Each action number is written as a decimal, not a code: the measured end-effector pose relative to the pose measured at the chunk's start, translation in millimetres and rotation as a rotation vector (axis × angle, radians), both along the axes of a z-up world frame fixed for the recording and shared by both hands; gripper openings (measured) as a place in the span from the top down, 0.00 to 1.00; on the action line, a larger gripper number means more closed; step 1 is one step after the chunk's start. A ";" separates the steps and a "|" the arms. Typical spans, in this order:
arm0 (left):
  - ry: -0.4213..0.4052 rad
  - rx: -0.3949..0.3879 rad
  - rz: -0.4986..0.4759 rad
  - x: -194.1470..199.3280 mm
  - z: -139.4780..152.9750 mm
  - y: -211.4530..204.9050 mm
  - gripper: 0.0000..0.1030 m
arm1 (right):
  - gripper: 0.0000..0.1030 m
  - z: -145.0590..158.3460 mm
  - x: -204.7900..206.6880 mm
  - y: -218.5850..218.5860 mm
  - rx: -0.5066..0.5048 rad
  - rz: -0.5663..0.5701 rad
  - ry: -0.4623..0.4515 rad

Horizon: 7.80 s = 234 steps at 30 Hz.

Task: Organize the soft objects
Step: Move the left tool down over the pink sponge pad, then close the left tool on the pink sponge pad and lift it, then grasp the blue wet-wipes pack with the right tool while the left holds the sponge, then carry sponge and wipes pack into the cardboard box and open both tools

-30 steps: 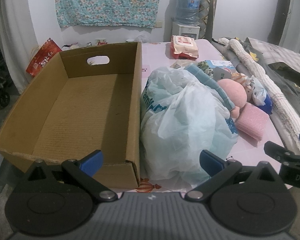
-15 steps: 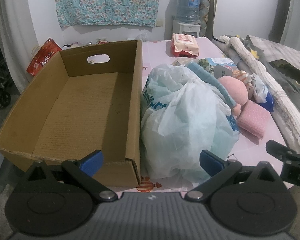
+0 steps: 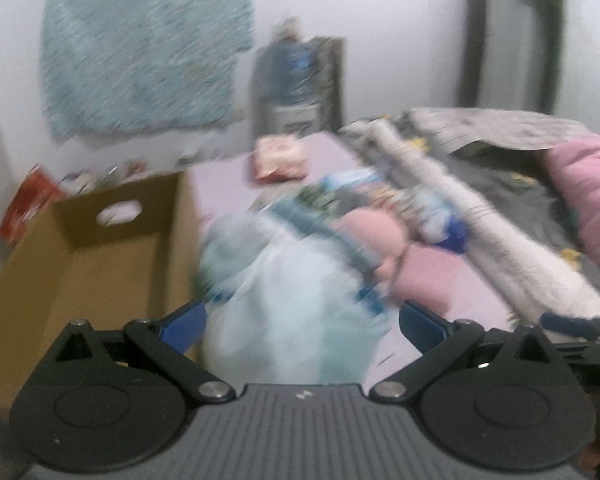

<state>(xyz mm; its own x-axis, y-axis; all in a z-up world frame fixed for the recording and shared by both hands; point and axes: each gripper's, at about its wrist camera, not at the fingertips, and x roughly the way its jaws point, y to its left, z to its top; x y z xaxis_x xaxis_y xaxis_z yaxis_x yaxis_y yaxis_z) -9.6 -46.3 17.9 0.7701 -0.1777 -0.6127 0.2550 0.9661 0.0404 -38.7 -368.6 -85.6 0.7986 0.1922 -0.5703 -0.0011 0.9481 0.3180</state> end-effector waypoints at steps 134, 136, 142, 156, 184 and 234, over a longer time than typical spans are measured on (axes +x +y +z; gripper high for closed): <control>0.454 0.061 -0.258 163.8 -100.6 -172.8 0.20 | 0.24 -71.2 97.3 -121.5 0.346 -0.047 -0.017; 0.426 0.053 -0.252 158.8 -90.6 -170.6 0.20 | 0.24 -67.5 95.2 -120.7 0.346 -0.046 -0.025; 0.345 0.021 -0.233 146.7 -59.3 -160.0 0.20 | 0.24 -56.4 87.0 -117.4 0.344 -0.039 -0.046; 0.210 -0.026 -0.038 139.0 -9.8 -92.8 0.20 | 0.23 -34.1 118.1 -99.8 0.341 0.026 -0.056; 0.199 -0.157 0.050 147.2 -4.9 -12.4 0.20 | 0.21 -54.1 206.7 -69.0 0.092 0.051 0.292; 0.071 0.003 0.348 118.4 74.2 186.7 0.20 | 0.32 142.8 230.8 167.4 0.381 0.594 0.041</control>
<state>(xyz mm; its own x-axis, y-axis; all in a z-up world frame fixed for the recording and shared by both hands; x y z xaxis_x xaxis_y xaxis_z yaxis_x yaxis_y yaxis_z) 108.8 140.4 92.1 0.7394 0.0890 -0.6674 -0.0867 0.9956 0.0368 192.0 -201.2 57.2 0.4758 0.7811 -0.4043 -0.4650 0.6136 0.6382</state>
